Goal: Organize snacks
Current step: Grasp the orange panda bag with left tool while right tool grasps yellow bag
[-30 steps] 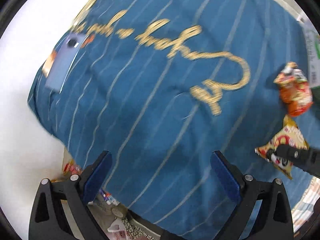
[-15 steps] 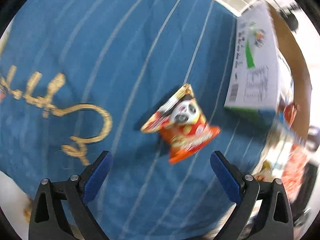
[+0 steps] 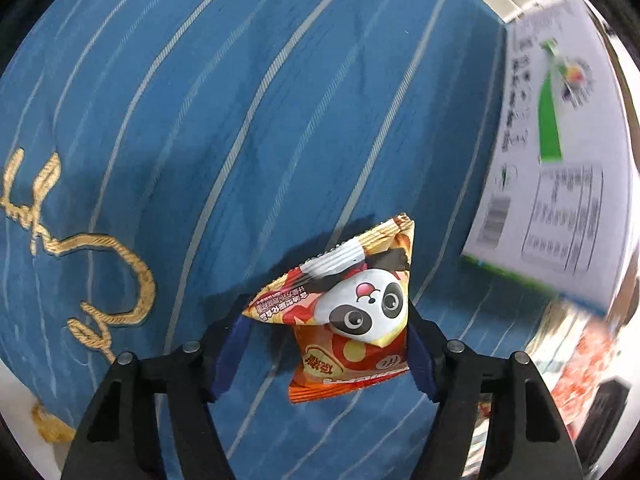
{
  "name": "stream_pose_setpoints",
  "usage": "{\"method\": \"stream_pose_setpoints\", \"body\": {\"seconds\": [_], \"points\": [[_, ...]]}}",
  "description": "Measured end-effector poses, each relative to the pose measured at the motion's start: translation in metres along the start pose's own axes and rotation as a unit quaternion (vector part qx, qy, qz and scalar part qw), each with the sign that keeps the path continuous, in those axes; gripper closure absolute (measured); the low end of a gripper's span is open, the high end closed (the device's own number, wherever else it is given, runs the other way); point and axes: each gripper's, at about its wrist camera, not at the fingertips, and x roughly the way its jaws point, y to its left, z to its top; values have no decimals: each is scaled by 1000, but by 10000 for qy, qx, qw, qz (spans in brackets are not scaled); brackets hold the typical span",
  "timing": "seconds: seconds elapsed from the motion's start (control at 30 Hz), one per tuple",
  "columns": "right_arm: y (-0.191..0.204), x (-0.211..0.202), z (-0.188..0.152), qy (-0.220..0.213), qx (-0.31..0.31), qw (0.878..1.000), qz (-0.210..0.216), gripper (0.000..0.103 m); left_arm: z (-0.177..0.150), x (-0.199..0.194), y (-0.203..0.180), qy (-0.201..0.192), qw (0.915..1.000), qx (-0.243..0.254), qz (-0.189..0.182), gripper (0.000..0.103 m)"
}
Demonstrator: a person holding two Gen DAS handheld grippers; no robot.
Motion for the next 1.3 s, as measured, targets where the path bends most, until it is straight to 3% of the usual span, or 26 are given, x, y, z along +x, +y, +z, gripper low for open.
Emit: {"method": "stream_pose_setpoints", "body": {"seconds": [0.1,0.17,0.23,0.3,0.4,0.57,0.63,0.77,0.9,1.0,1.2,1.3], "points": [[0,4,9,229,-401,9986,-262,54,-21,-3,-12,-111,9986,386,344,36],[-4,0,13,65,-402,9985,-368,41,-39,-3,-20,-169,9963,634,563,36],[-13,-11,16,-168,-275,9990,-308,10,-56,-3,-28,-201,9935,880,695,36],[-20,-24,17,-395,-153,9983,-403,6,-77,-1,-41,-198,9903,1118,807,36],[-29,-41,10,-645,155,9964,-523,5,-96,6,-63,-228,9852,1390,976,36],[-16,-42,-5,-598,630,9962,-63,5,-109,24,-95,-359,9775,1623,1302,36],[-6,-35,-5,-624,691,9956,-133,6,-110,30,-100,-385,9756,1632,1418,36],[7,-5,-5,-574,815,9936,-528,8,-107,49,-107,-309,9799,1479,1299,35],[2,21,1,-312,958,9924,-703,44,-111,50,-114,-341,9795,1491,1308,38],[-10,23,2,-367,1087,9924,-453,46,-119,44,-108,-290,9807,1509,1208,52],[-23,14,-6,-435,879,9951,-163,50,-145,30,-104,-212,9802,1605,1141,52],[-29,19,-11,-141,511,9985,134,48,-141,34,-91,-156,9807,1579,1143,52]]}}
